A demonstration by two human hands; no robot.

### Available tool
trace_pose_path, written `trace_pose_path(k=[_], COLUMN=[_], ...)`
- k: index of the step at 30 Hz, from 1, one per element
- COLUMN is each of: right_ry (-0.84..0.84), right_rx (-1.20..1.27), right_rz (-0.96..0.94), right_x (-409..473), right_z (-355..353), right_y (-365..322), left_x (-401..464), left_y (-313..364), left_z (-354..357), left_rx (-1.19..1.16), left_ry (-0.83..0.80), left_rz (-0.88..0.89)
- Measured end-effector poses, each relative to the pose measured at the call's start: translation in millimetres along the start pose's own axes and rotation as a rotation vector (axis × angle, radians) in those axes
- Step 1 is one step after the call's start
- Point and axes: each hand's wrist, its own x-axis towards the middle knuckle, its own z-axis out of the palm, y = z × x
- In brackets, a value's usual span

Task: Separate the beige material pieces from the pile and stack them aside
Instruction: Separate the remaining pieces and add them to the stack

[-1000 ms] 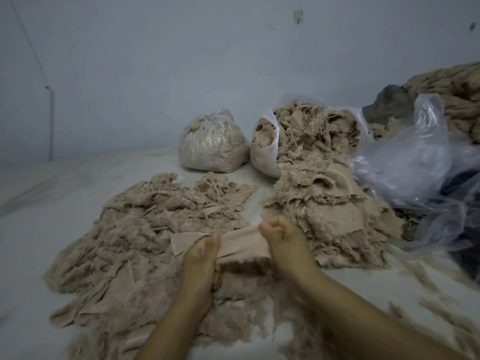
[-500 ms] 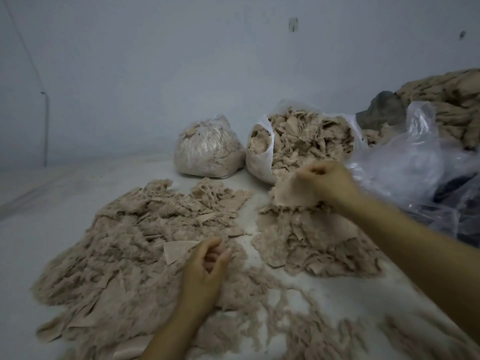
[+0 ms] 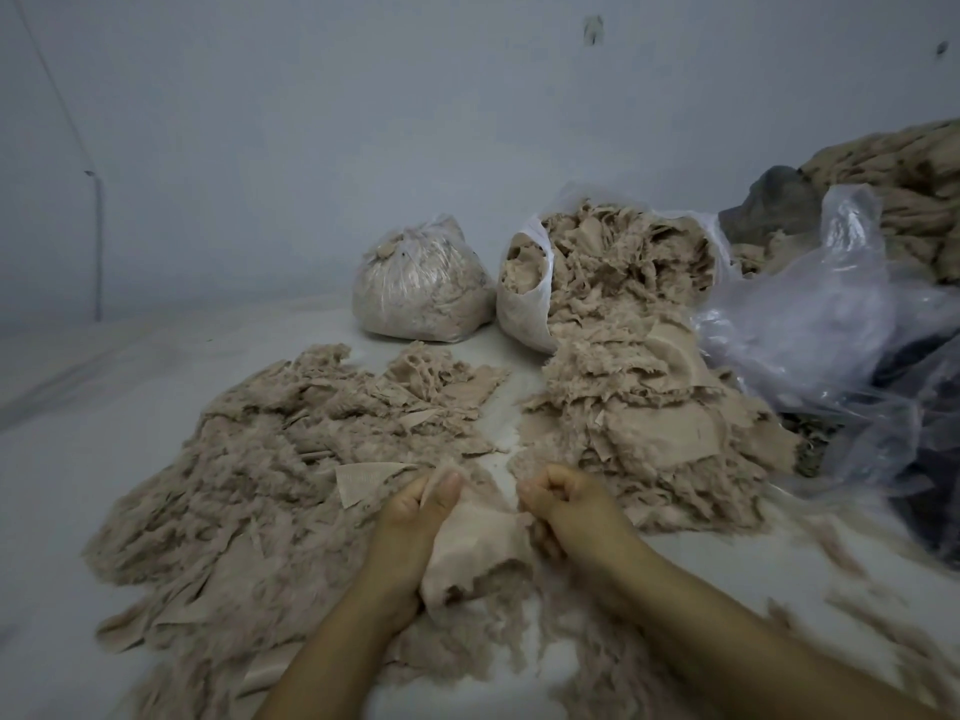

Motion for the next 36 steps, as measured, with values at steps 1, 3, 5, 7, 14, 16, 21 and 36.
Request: trace_pose_path(k=[1, 3, 5, 7, 14, 16, 21, 36], right_ry=[-0.013, -0.097, -0.167, -0.155, -0.488, -0.485, -0.36, -0.144], right_rx=[0.013, -0.056, -0.199, -0.302, -0.526, -0.478, 0.064, -0.029], right_rz=[0.037, 0.058, 0.039, 0.008, 0.128, 0.103, 0.101, -0.099], right_x=[-2.0, -5.9, -8.2, -8.6, -14.8, -13.8, -9.1, -1.3], right_z=[-5.7, -17.3, -26.2, -33.6, -61.7, -50.8, -9.4, 20.8], right_y=[1.8, 3.1, 2.4, 3.7, -4.8, -10.2, -2.3, 11.4], left_x=[0.5, 0.3, 0.6, 2.1, 1.3, 0.4, -3.6, -3.0], left_y=[0.1, 0.6, -0.7, -0.7, 7.9, 7.2, 8.5, 11.8], left_z=[-0.4, 0.5, 2.8, 2.1, -4.7, 1.3, 3.1, 1.1], left_rx=[-0.001, 0.018, 0.047, 0.039, -0.006, -0.003, -0.02, -0.098], left_ry=[0.017, 0.018, 0.031, 0.083, 0.12, 0.092, -0.002, 0.044], left_rz=[-0.01, -0.025, -0.043, -0.06, -0.074, -0.085, -0.128, -0.143])
